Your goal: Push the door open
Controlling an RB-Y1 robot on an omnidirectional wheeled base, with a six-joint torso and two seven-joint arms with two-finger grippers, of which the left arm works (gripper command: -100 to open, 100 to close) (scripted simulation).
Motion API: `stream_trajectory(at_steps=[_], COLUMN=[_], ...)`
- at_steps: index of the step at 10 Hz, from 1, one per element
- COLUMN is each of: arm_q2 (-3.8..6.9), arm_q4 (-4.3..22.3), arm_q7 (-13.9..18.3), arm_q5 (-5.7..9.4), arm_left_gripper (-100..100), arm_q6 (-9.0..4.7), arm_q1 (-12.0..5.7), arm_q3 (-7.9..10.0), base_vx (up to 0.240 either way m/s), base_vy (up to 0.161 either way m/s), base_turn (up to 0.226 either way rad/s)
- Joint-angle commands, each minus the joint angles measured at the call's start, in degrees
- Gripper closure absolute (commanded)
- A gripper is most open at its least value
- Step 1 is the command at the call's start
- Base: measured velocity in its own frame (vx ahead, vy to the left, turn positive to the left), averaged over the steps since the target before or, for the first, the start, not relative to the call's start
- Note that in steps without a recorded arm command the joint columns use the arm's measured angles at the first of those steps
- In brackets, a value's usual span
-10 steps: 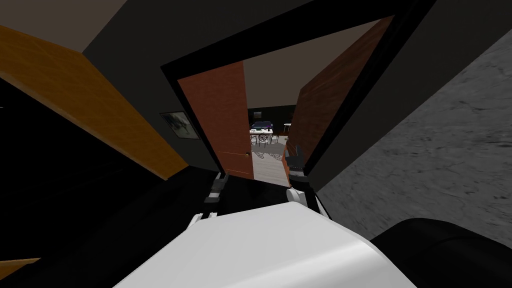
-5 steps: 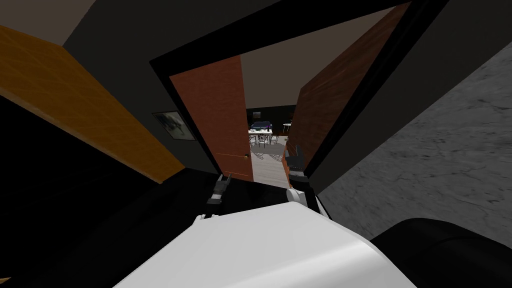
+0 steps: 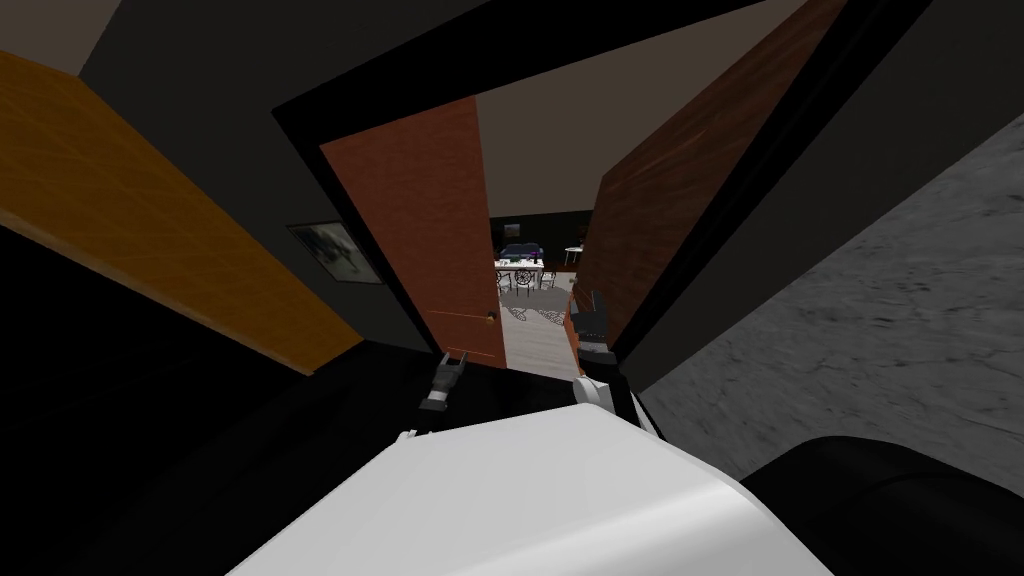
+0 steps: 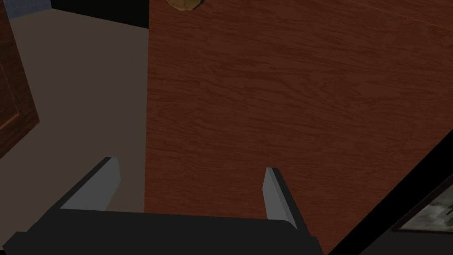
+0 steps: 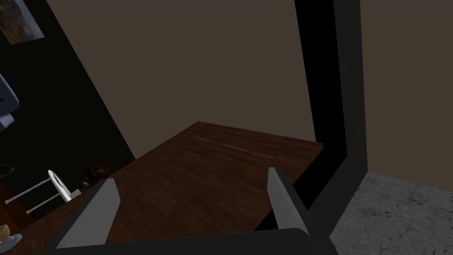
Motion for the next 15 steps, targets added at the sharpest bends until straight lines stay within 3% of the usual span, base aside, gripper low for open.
stream_trajectory(at_steps=[1, 9, 10, 11, 12, 15], arm_q2=[-0.72, -4.86, -4.51, -2.72, -2.11, -1.64], arm_q4=[1.6, 12.8, 12.2, 12.6, 12.8, 13.4], arm_q7=[-2.0, -11.6, -11.0, -11.4, -11.6, -12.2], arm_q5=[-1.40, -8.23, -7.63, -7.64, -7.58, -7.36], arm_left_gripper=[-100, -100, -100, -100, -100, -100], arm_q6=[-0.17, -2.41, -2.54, -2.57, -2.61, -2.76], arm_q1=[-0.31, -3.44, -3.22, -3.30, -3.34, -3.50], arm_q3=[0.04, 1.33, 1.29, 1.41, 1.48, 1.76], base_vx=[0.134, 0.151, 0.069, 0.116, 0.194, 0.207], base_vy=[-0.011, -0.005, 0.007, -0.040, -0.049, -0.078], base_turn=[-0.033, -0.032, -0.006, -0.021, -0.020, -0.019])
